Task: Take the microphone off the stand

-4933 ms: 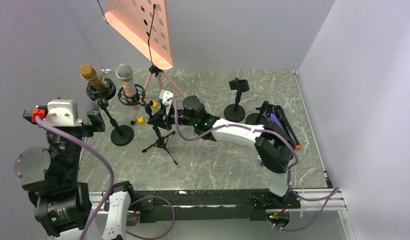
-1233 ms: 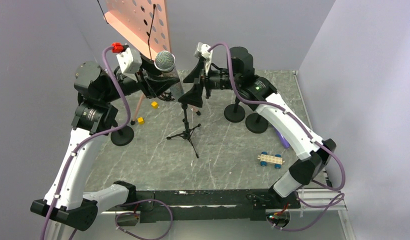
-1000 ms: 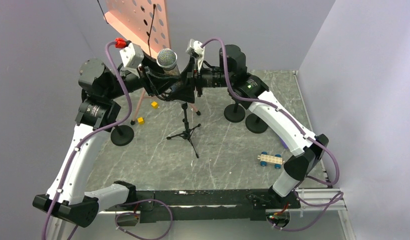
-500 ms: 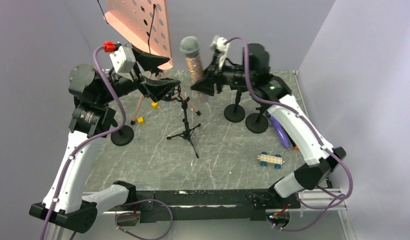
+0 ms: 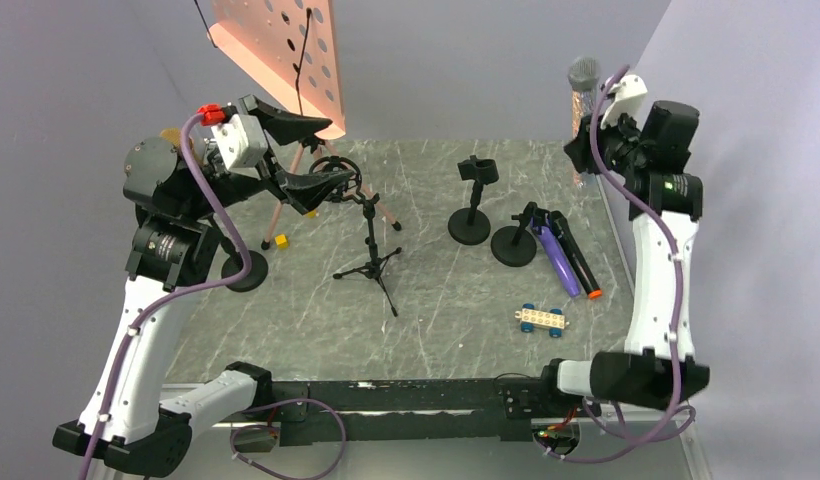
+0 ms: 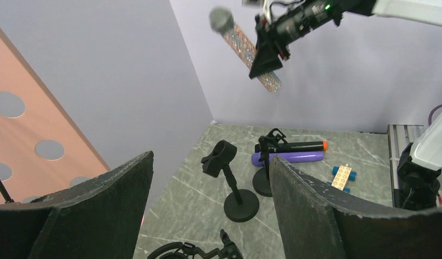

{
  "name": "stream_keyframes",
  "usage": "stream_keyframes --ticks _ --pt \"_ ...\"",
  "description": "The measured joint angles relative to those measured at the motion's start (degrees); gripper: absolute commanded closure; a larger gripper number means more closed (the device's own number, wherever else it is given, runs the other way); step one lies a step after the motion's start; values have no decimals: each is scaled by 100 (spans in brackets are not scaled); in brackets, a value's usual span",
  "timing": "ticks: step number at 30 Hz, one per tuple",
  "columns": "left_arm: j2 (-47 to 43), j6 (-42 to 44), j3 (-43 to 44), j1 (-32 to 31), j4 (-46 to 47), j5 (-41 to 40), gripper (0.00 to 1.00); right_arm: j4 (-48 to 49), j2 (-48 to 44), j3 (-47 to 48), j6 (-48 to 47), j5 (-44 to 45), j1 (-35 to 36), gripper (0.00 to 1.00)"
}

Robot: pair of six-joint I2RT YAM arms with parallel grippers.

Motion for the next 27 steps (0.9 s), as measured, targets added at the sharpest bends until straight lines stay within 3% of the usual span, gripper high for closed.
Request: stream_keyframes --ticks 10,16,27 --pt "-35 649 0 42 -426 15 18 -719 1823 -1488 -1532 2050 -708 100" --pt "-66 787 0 116 -555 17 18 -619 2697 -1355 -1939 2806 -782 100" --pt "-76 807 0 289 -638 17 17 -315 3919 -1182 -2048 3289 -835 94"
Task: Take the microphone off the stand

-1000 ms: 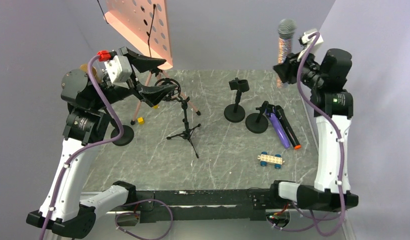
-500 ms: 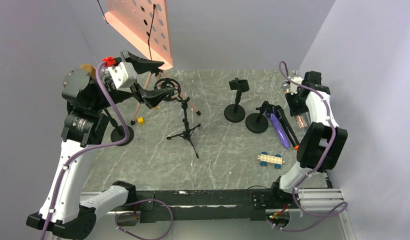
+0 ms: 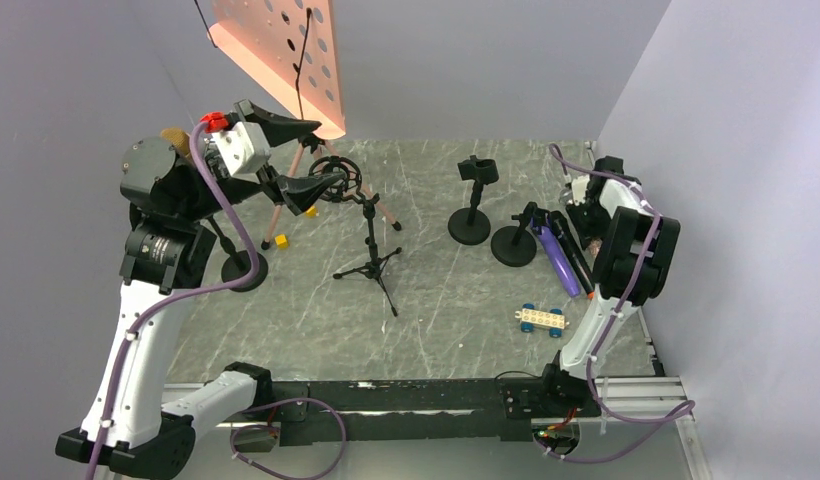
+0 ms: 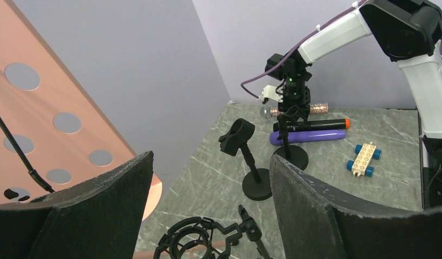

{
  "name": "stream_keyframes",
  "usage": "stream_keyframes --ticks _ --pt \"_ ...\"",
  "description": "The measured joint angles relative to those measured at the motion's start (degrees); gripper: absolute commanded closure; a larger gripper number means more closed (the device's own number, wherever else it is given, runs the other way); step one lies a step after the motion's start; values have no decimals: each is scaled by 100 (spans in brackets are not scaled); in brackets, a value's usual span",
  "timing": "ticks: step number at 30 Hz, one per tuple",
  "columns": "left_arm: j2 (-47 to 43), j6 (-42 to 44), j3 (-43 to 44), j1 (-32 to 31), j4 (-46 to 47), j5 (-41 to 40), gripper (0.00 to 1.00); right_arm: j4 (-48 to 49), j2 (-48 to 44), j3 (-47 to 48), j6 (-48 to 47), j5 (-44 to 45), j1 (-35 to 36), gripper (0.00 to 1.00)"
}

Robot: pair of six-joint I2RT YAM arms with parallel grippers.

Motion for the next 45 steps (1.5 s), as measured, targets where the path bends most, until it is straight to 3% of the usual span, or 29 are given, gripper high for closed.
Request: stream_keyframes --ticks 4,11,14,21,36,45 --pt "-11 20 2 57 -4 -2 17 7 302 4 7 129 -4 88" --pt "-11 42 7 105 -22 -2 17 -68 542 160 26 201 2 55" --pt "-11 42 9 131 -22 -2 17 -101 573 195 101 205 2 50" --pt "-11 39 9 188 -22 -2 17 -90 584 203 166 216 0 45" --pt "-96 114 7 216 -20 7 17 -181 516 177 269 190 -37 44" --pt "-389 273 -326 216 -22 52 18 -739 -328 -50 295 -4 -94 44"
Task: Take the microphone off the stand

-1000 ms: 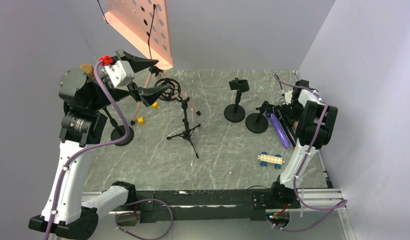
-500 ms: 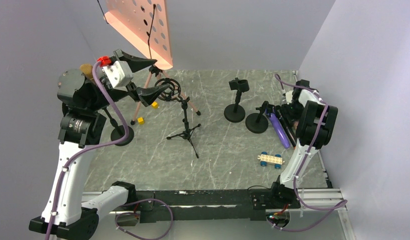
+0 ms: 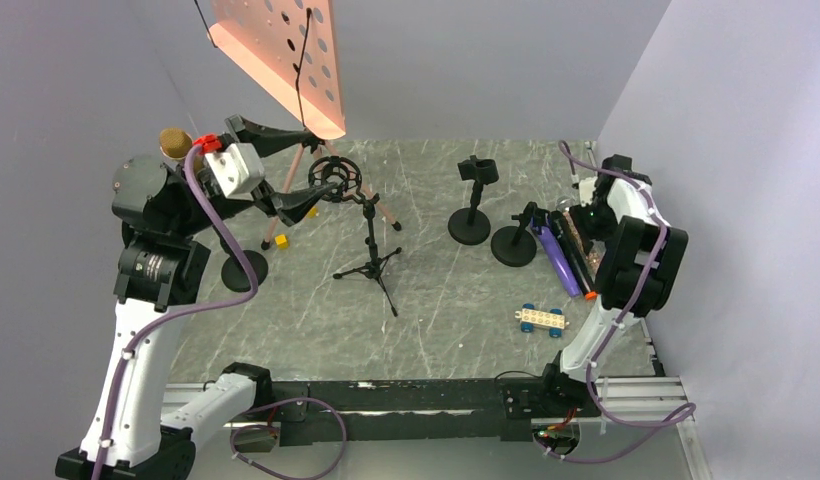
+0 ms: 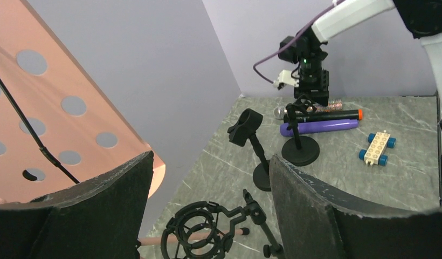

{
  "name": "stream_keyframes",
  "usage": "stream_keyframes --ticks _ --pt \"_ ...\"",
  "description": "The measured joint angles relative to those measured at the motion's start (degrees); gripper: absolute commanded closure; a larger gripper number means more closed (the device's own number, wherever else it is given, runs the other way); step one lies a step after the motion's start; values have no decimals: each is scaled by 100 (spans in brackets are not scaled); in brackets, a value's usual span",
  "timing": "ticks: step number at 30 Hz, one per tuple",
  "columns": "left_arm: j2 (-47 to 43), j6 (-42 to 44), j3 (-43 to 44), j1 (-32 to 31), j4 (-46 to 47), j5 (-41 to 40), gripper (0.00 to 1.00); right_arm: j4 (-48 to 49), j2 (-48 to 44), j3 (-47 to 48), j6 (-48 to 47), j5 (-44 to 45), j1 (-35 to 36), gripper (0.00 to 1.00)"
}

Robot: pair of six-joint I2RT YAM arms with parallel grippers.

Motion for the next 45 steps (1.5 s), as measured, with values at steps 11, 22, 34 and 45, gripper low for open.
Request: stream_keyframes --ticks 11,22,34,45 --pt "-551 723 -474 4 -702 -9 18 -1008 -992 350 343 -968 13 40" --pt "-1182 1878 -1049 4 -2415 -262 20 -260 -3442 1104 839 -3230 3136 11" --pt "-1397 933 -2321 9 -2575 -398 22 439 -1644 1679 905 -4131 5090 13" --pt "-1611 699 -2673 50 -2549 -599 21 1073 -1325 1679 1462 -4162 5952 6"
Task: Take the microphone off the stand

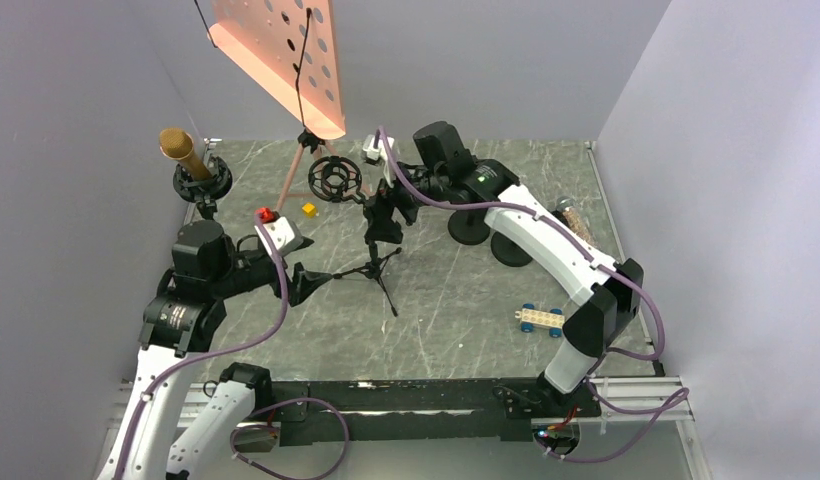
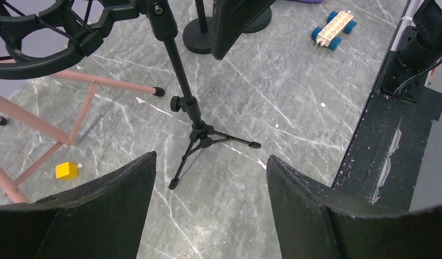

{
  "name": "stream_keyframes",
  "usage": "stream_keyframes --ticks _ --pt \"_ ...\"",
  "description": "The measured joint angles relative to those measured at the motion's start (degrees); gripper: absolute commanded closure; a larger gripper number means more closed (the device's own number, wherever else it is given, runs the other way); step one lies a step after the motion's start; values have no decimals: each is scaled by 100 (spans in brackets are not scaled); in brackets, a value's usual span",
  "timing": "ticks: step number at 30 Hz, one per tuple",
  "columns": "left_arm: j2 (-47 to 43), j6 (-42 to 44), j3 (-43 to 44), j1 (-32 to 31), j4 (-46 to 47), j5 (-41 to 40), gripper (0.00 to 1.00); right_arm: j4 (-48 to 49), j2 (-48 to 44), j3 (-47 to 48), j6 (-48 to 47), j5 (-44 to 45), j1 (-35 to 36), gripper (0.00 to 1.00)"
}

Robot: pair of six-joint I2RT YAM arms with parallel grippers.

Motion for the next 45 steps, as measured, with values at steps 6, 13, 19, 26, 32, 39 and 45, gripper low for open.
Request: stream_keyframes --ticks 6,13,19,26,32,39,45 --pt "-164 -133 -90 245 66 -35 22 437 31 0 820 914 472 18" --pt "-319 -396 -221 643 131 13 22 634 219 0 1467 1932 787 58" --pt "-448 -387 -221 706 125 68 23 660 275 -7 1530 2162 710 87" --pt "-459 -63 -229 710 -90 323 23 658 81 -258 1047 1292 328 87" --pt "-411 678 -568 708 -151 997 24 273 -531 -1010 -63 -962 -994 83" --pt "485 782 -1222 -142 868 1204 24 -1071 -376 -739 -2267 -2514 -1561 94" --pt "1707 1027 -1228 -966 2105 1097 26 -1967 -422 -608 -3635 -2935 -1447 99"
